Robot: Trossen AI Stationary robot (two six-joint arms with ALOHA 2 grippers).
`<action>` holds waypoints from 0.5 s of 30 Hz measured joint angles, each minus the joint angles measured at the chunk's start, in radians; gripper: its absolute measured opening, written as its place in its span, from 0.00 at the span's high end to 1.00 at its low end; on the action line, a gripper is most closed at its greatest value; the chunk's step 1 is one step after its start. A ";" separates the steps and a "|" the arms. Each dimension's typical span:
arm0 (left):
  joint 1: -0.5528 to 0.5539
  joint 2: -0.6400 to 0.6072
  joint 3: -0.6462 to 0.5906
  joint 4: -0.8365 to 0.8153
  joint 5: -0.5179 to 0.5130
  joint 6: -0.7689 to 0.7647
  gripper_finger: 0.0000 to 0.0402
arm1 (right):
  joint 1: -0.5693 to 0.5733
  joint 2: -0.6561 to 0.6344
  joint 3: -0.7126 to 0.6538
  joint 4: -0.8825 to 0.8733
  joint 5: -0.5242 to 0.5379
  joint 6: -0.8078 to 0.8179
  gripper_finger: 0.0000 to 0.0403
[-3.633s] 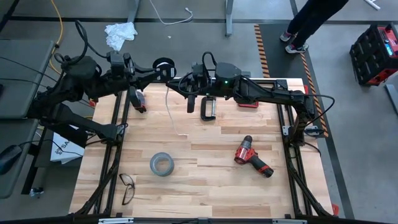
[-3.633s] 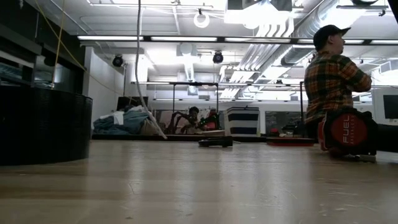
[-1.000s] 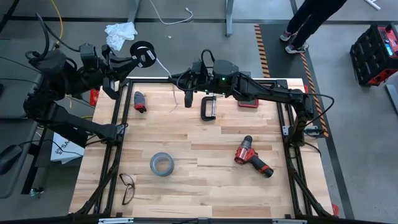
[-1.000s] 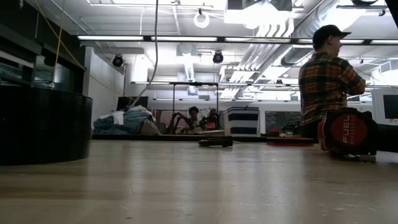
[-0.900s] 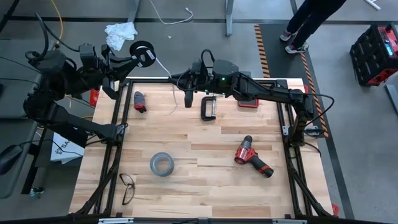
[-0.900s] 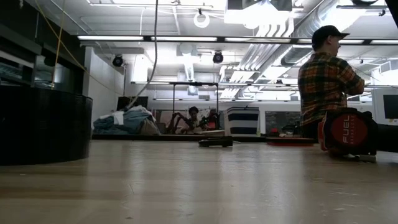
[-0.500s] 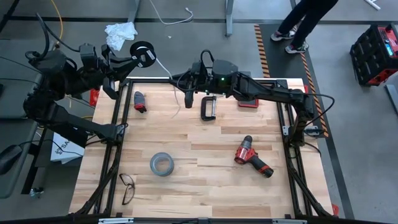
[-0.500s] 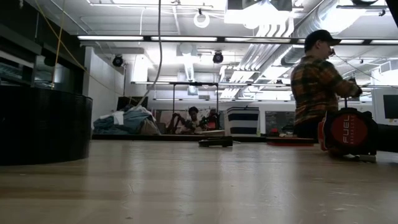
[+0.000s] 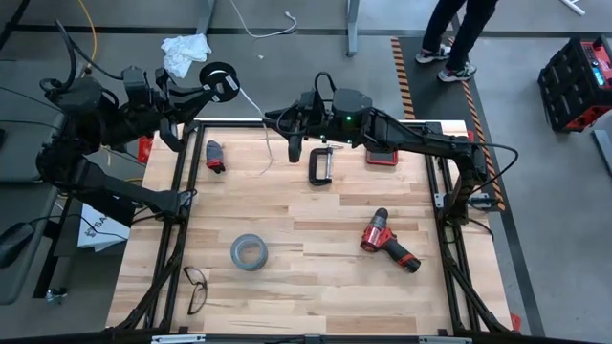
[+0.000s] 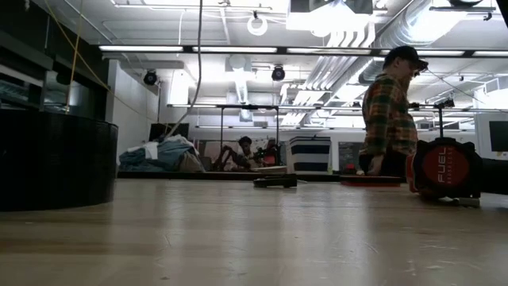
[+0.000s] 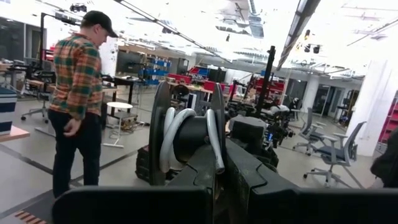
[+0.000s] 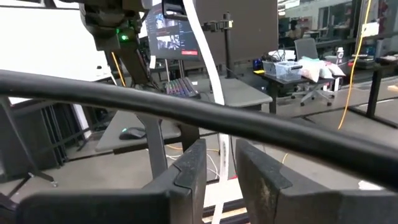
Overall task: Coil cords
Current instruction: Coil the white wire
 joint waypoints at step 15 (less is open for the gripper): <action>0.000 0.006 0.000 0.008 -0.001 0.000 0.99 | -0.006 0.002 0.000 -0.020 -0.033 0.051 0.79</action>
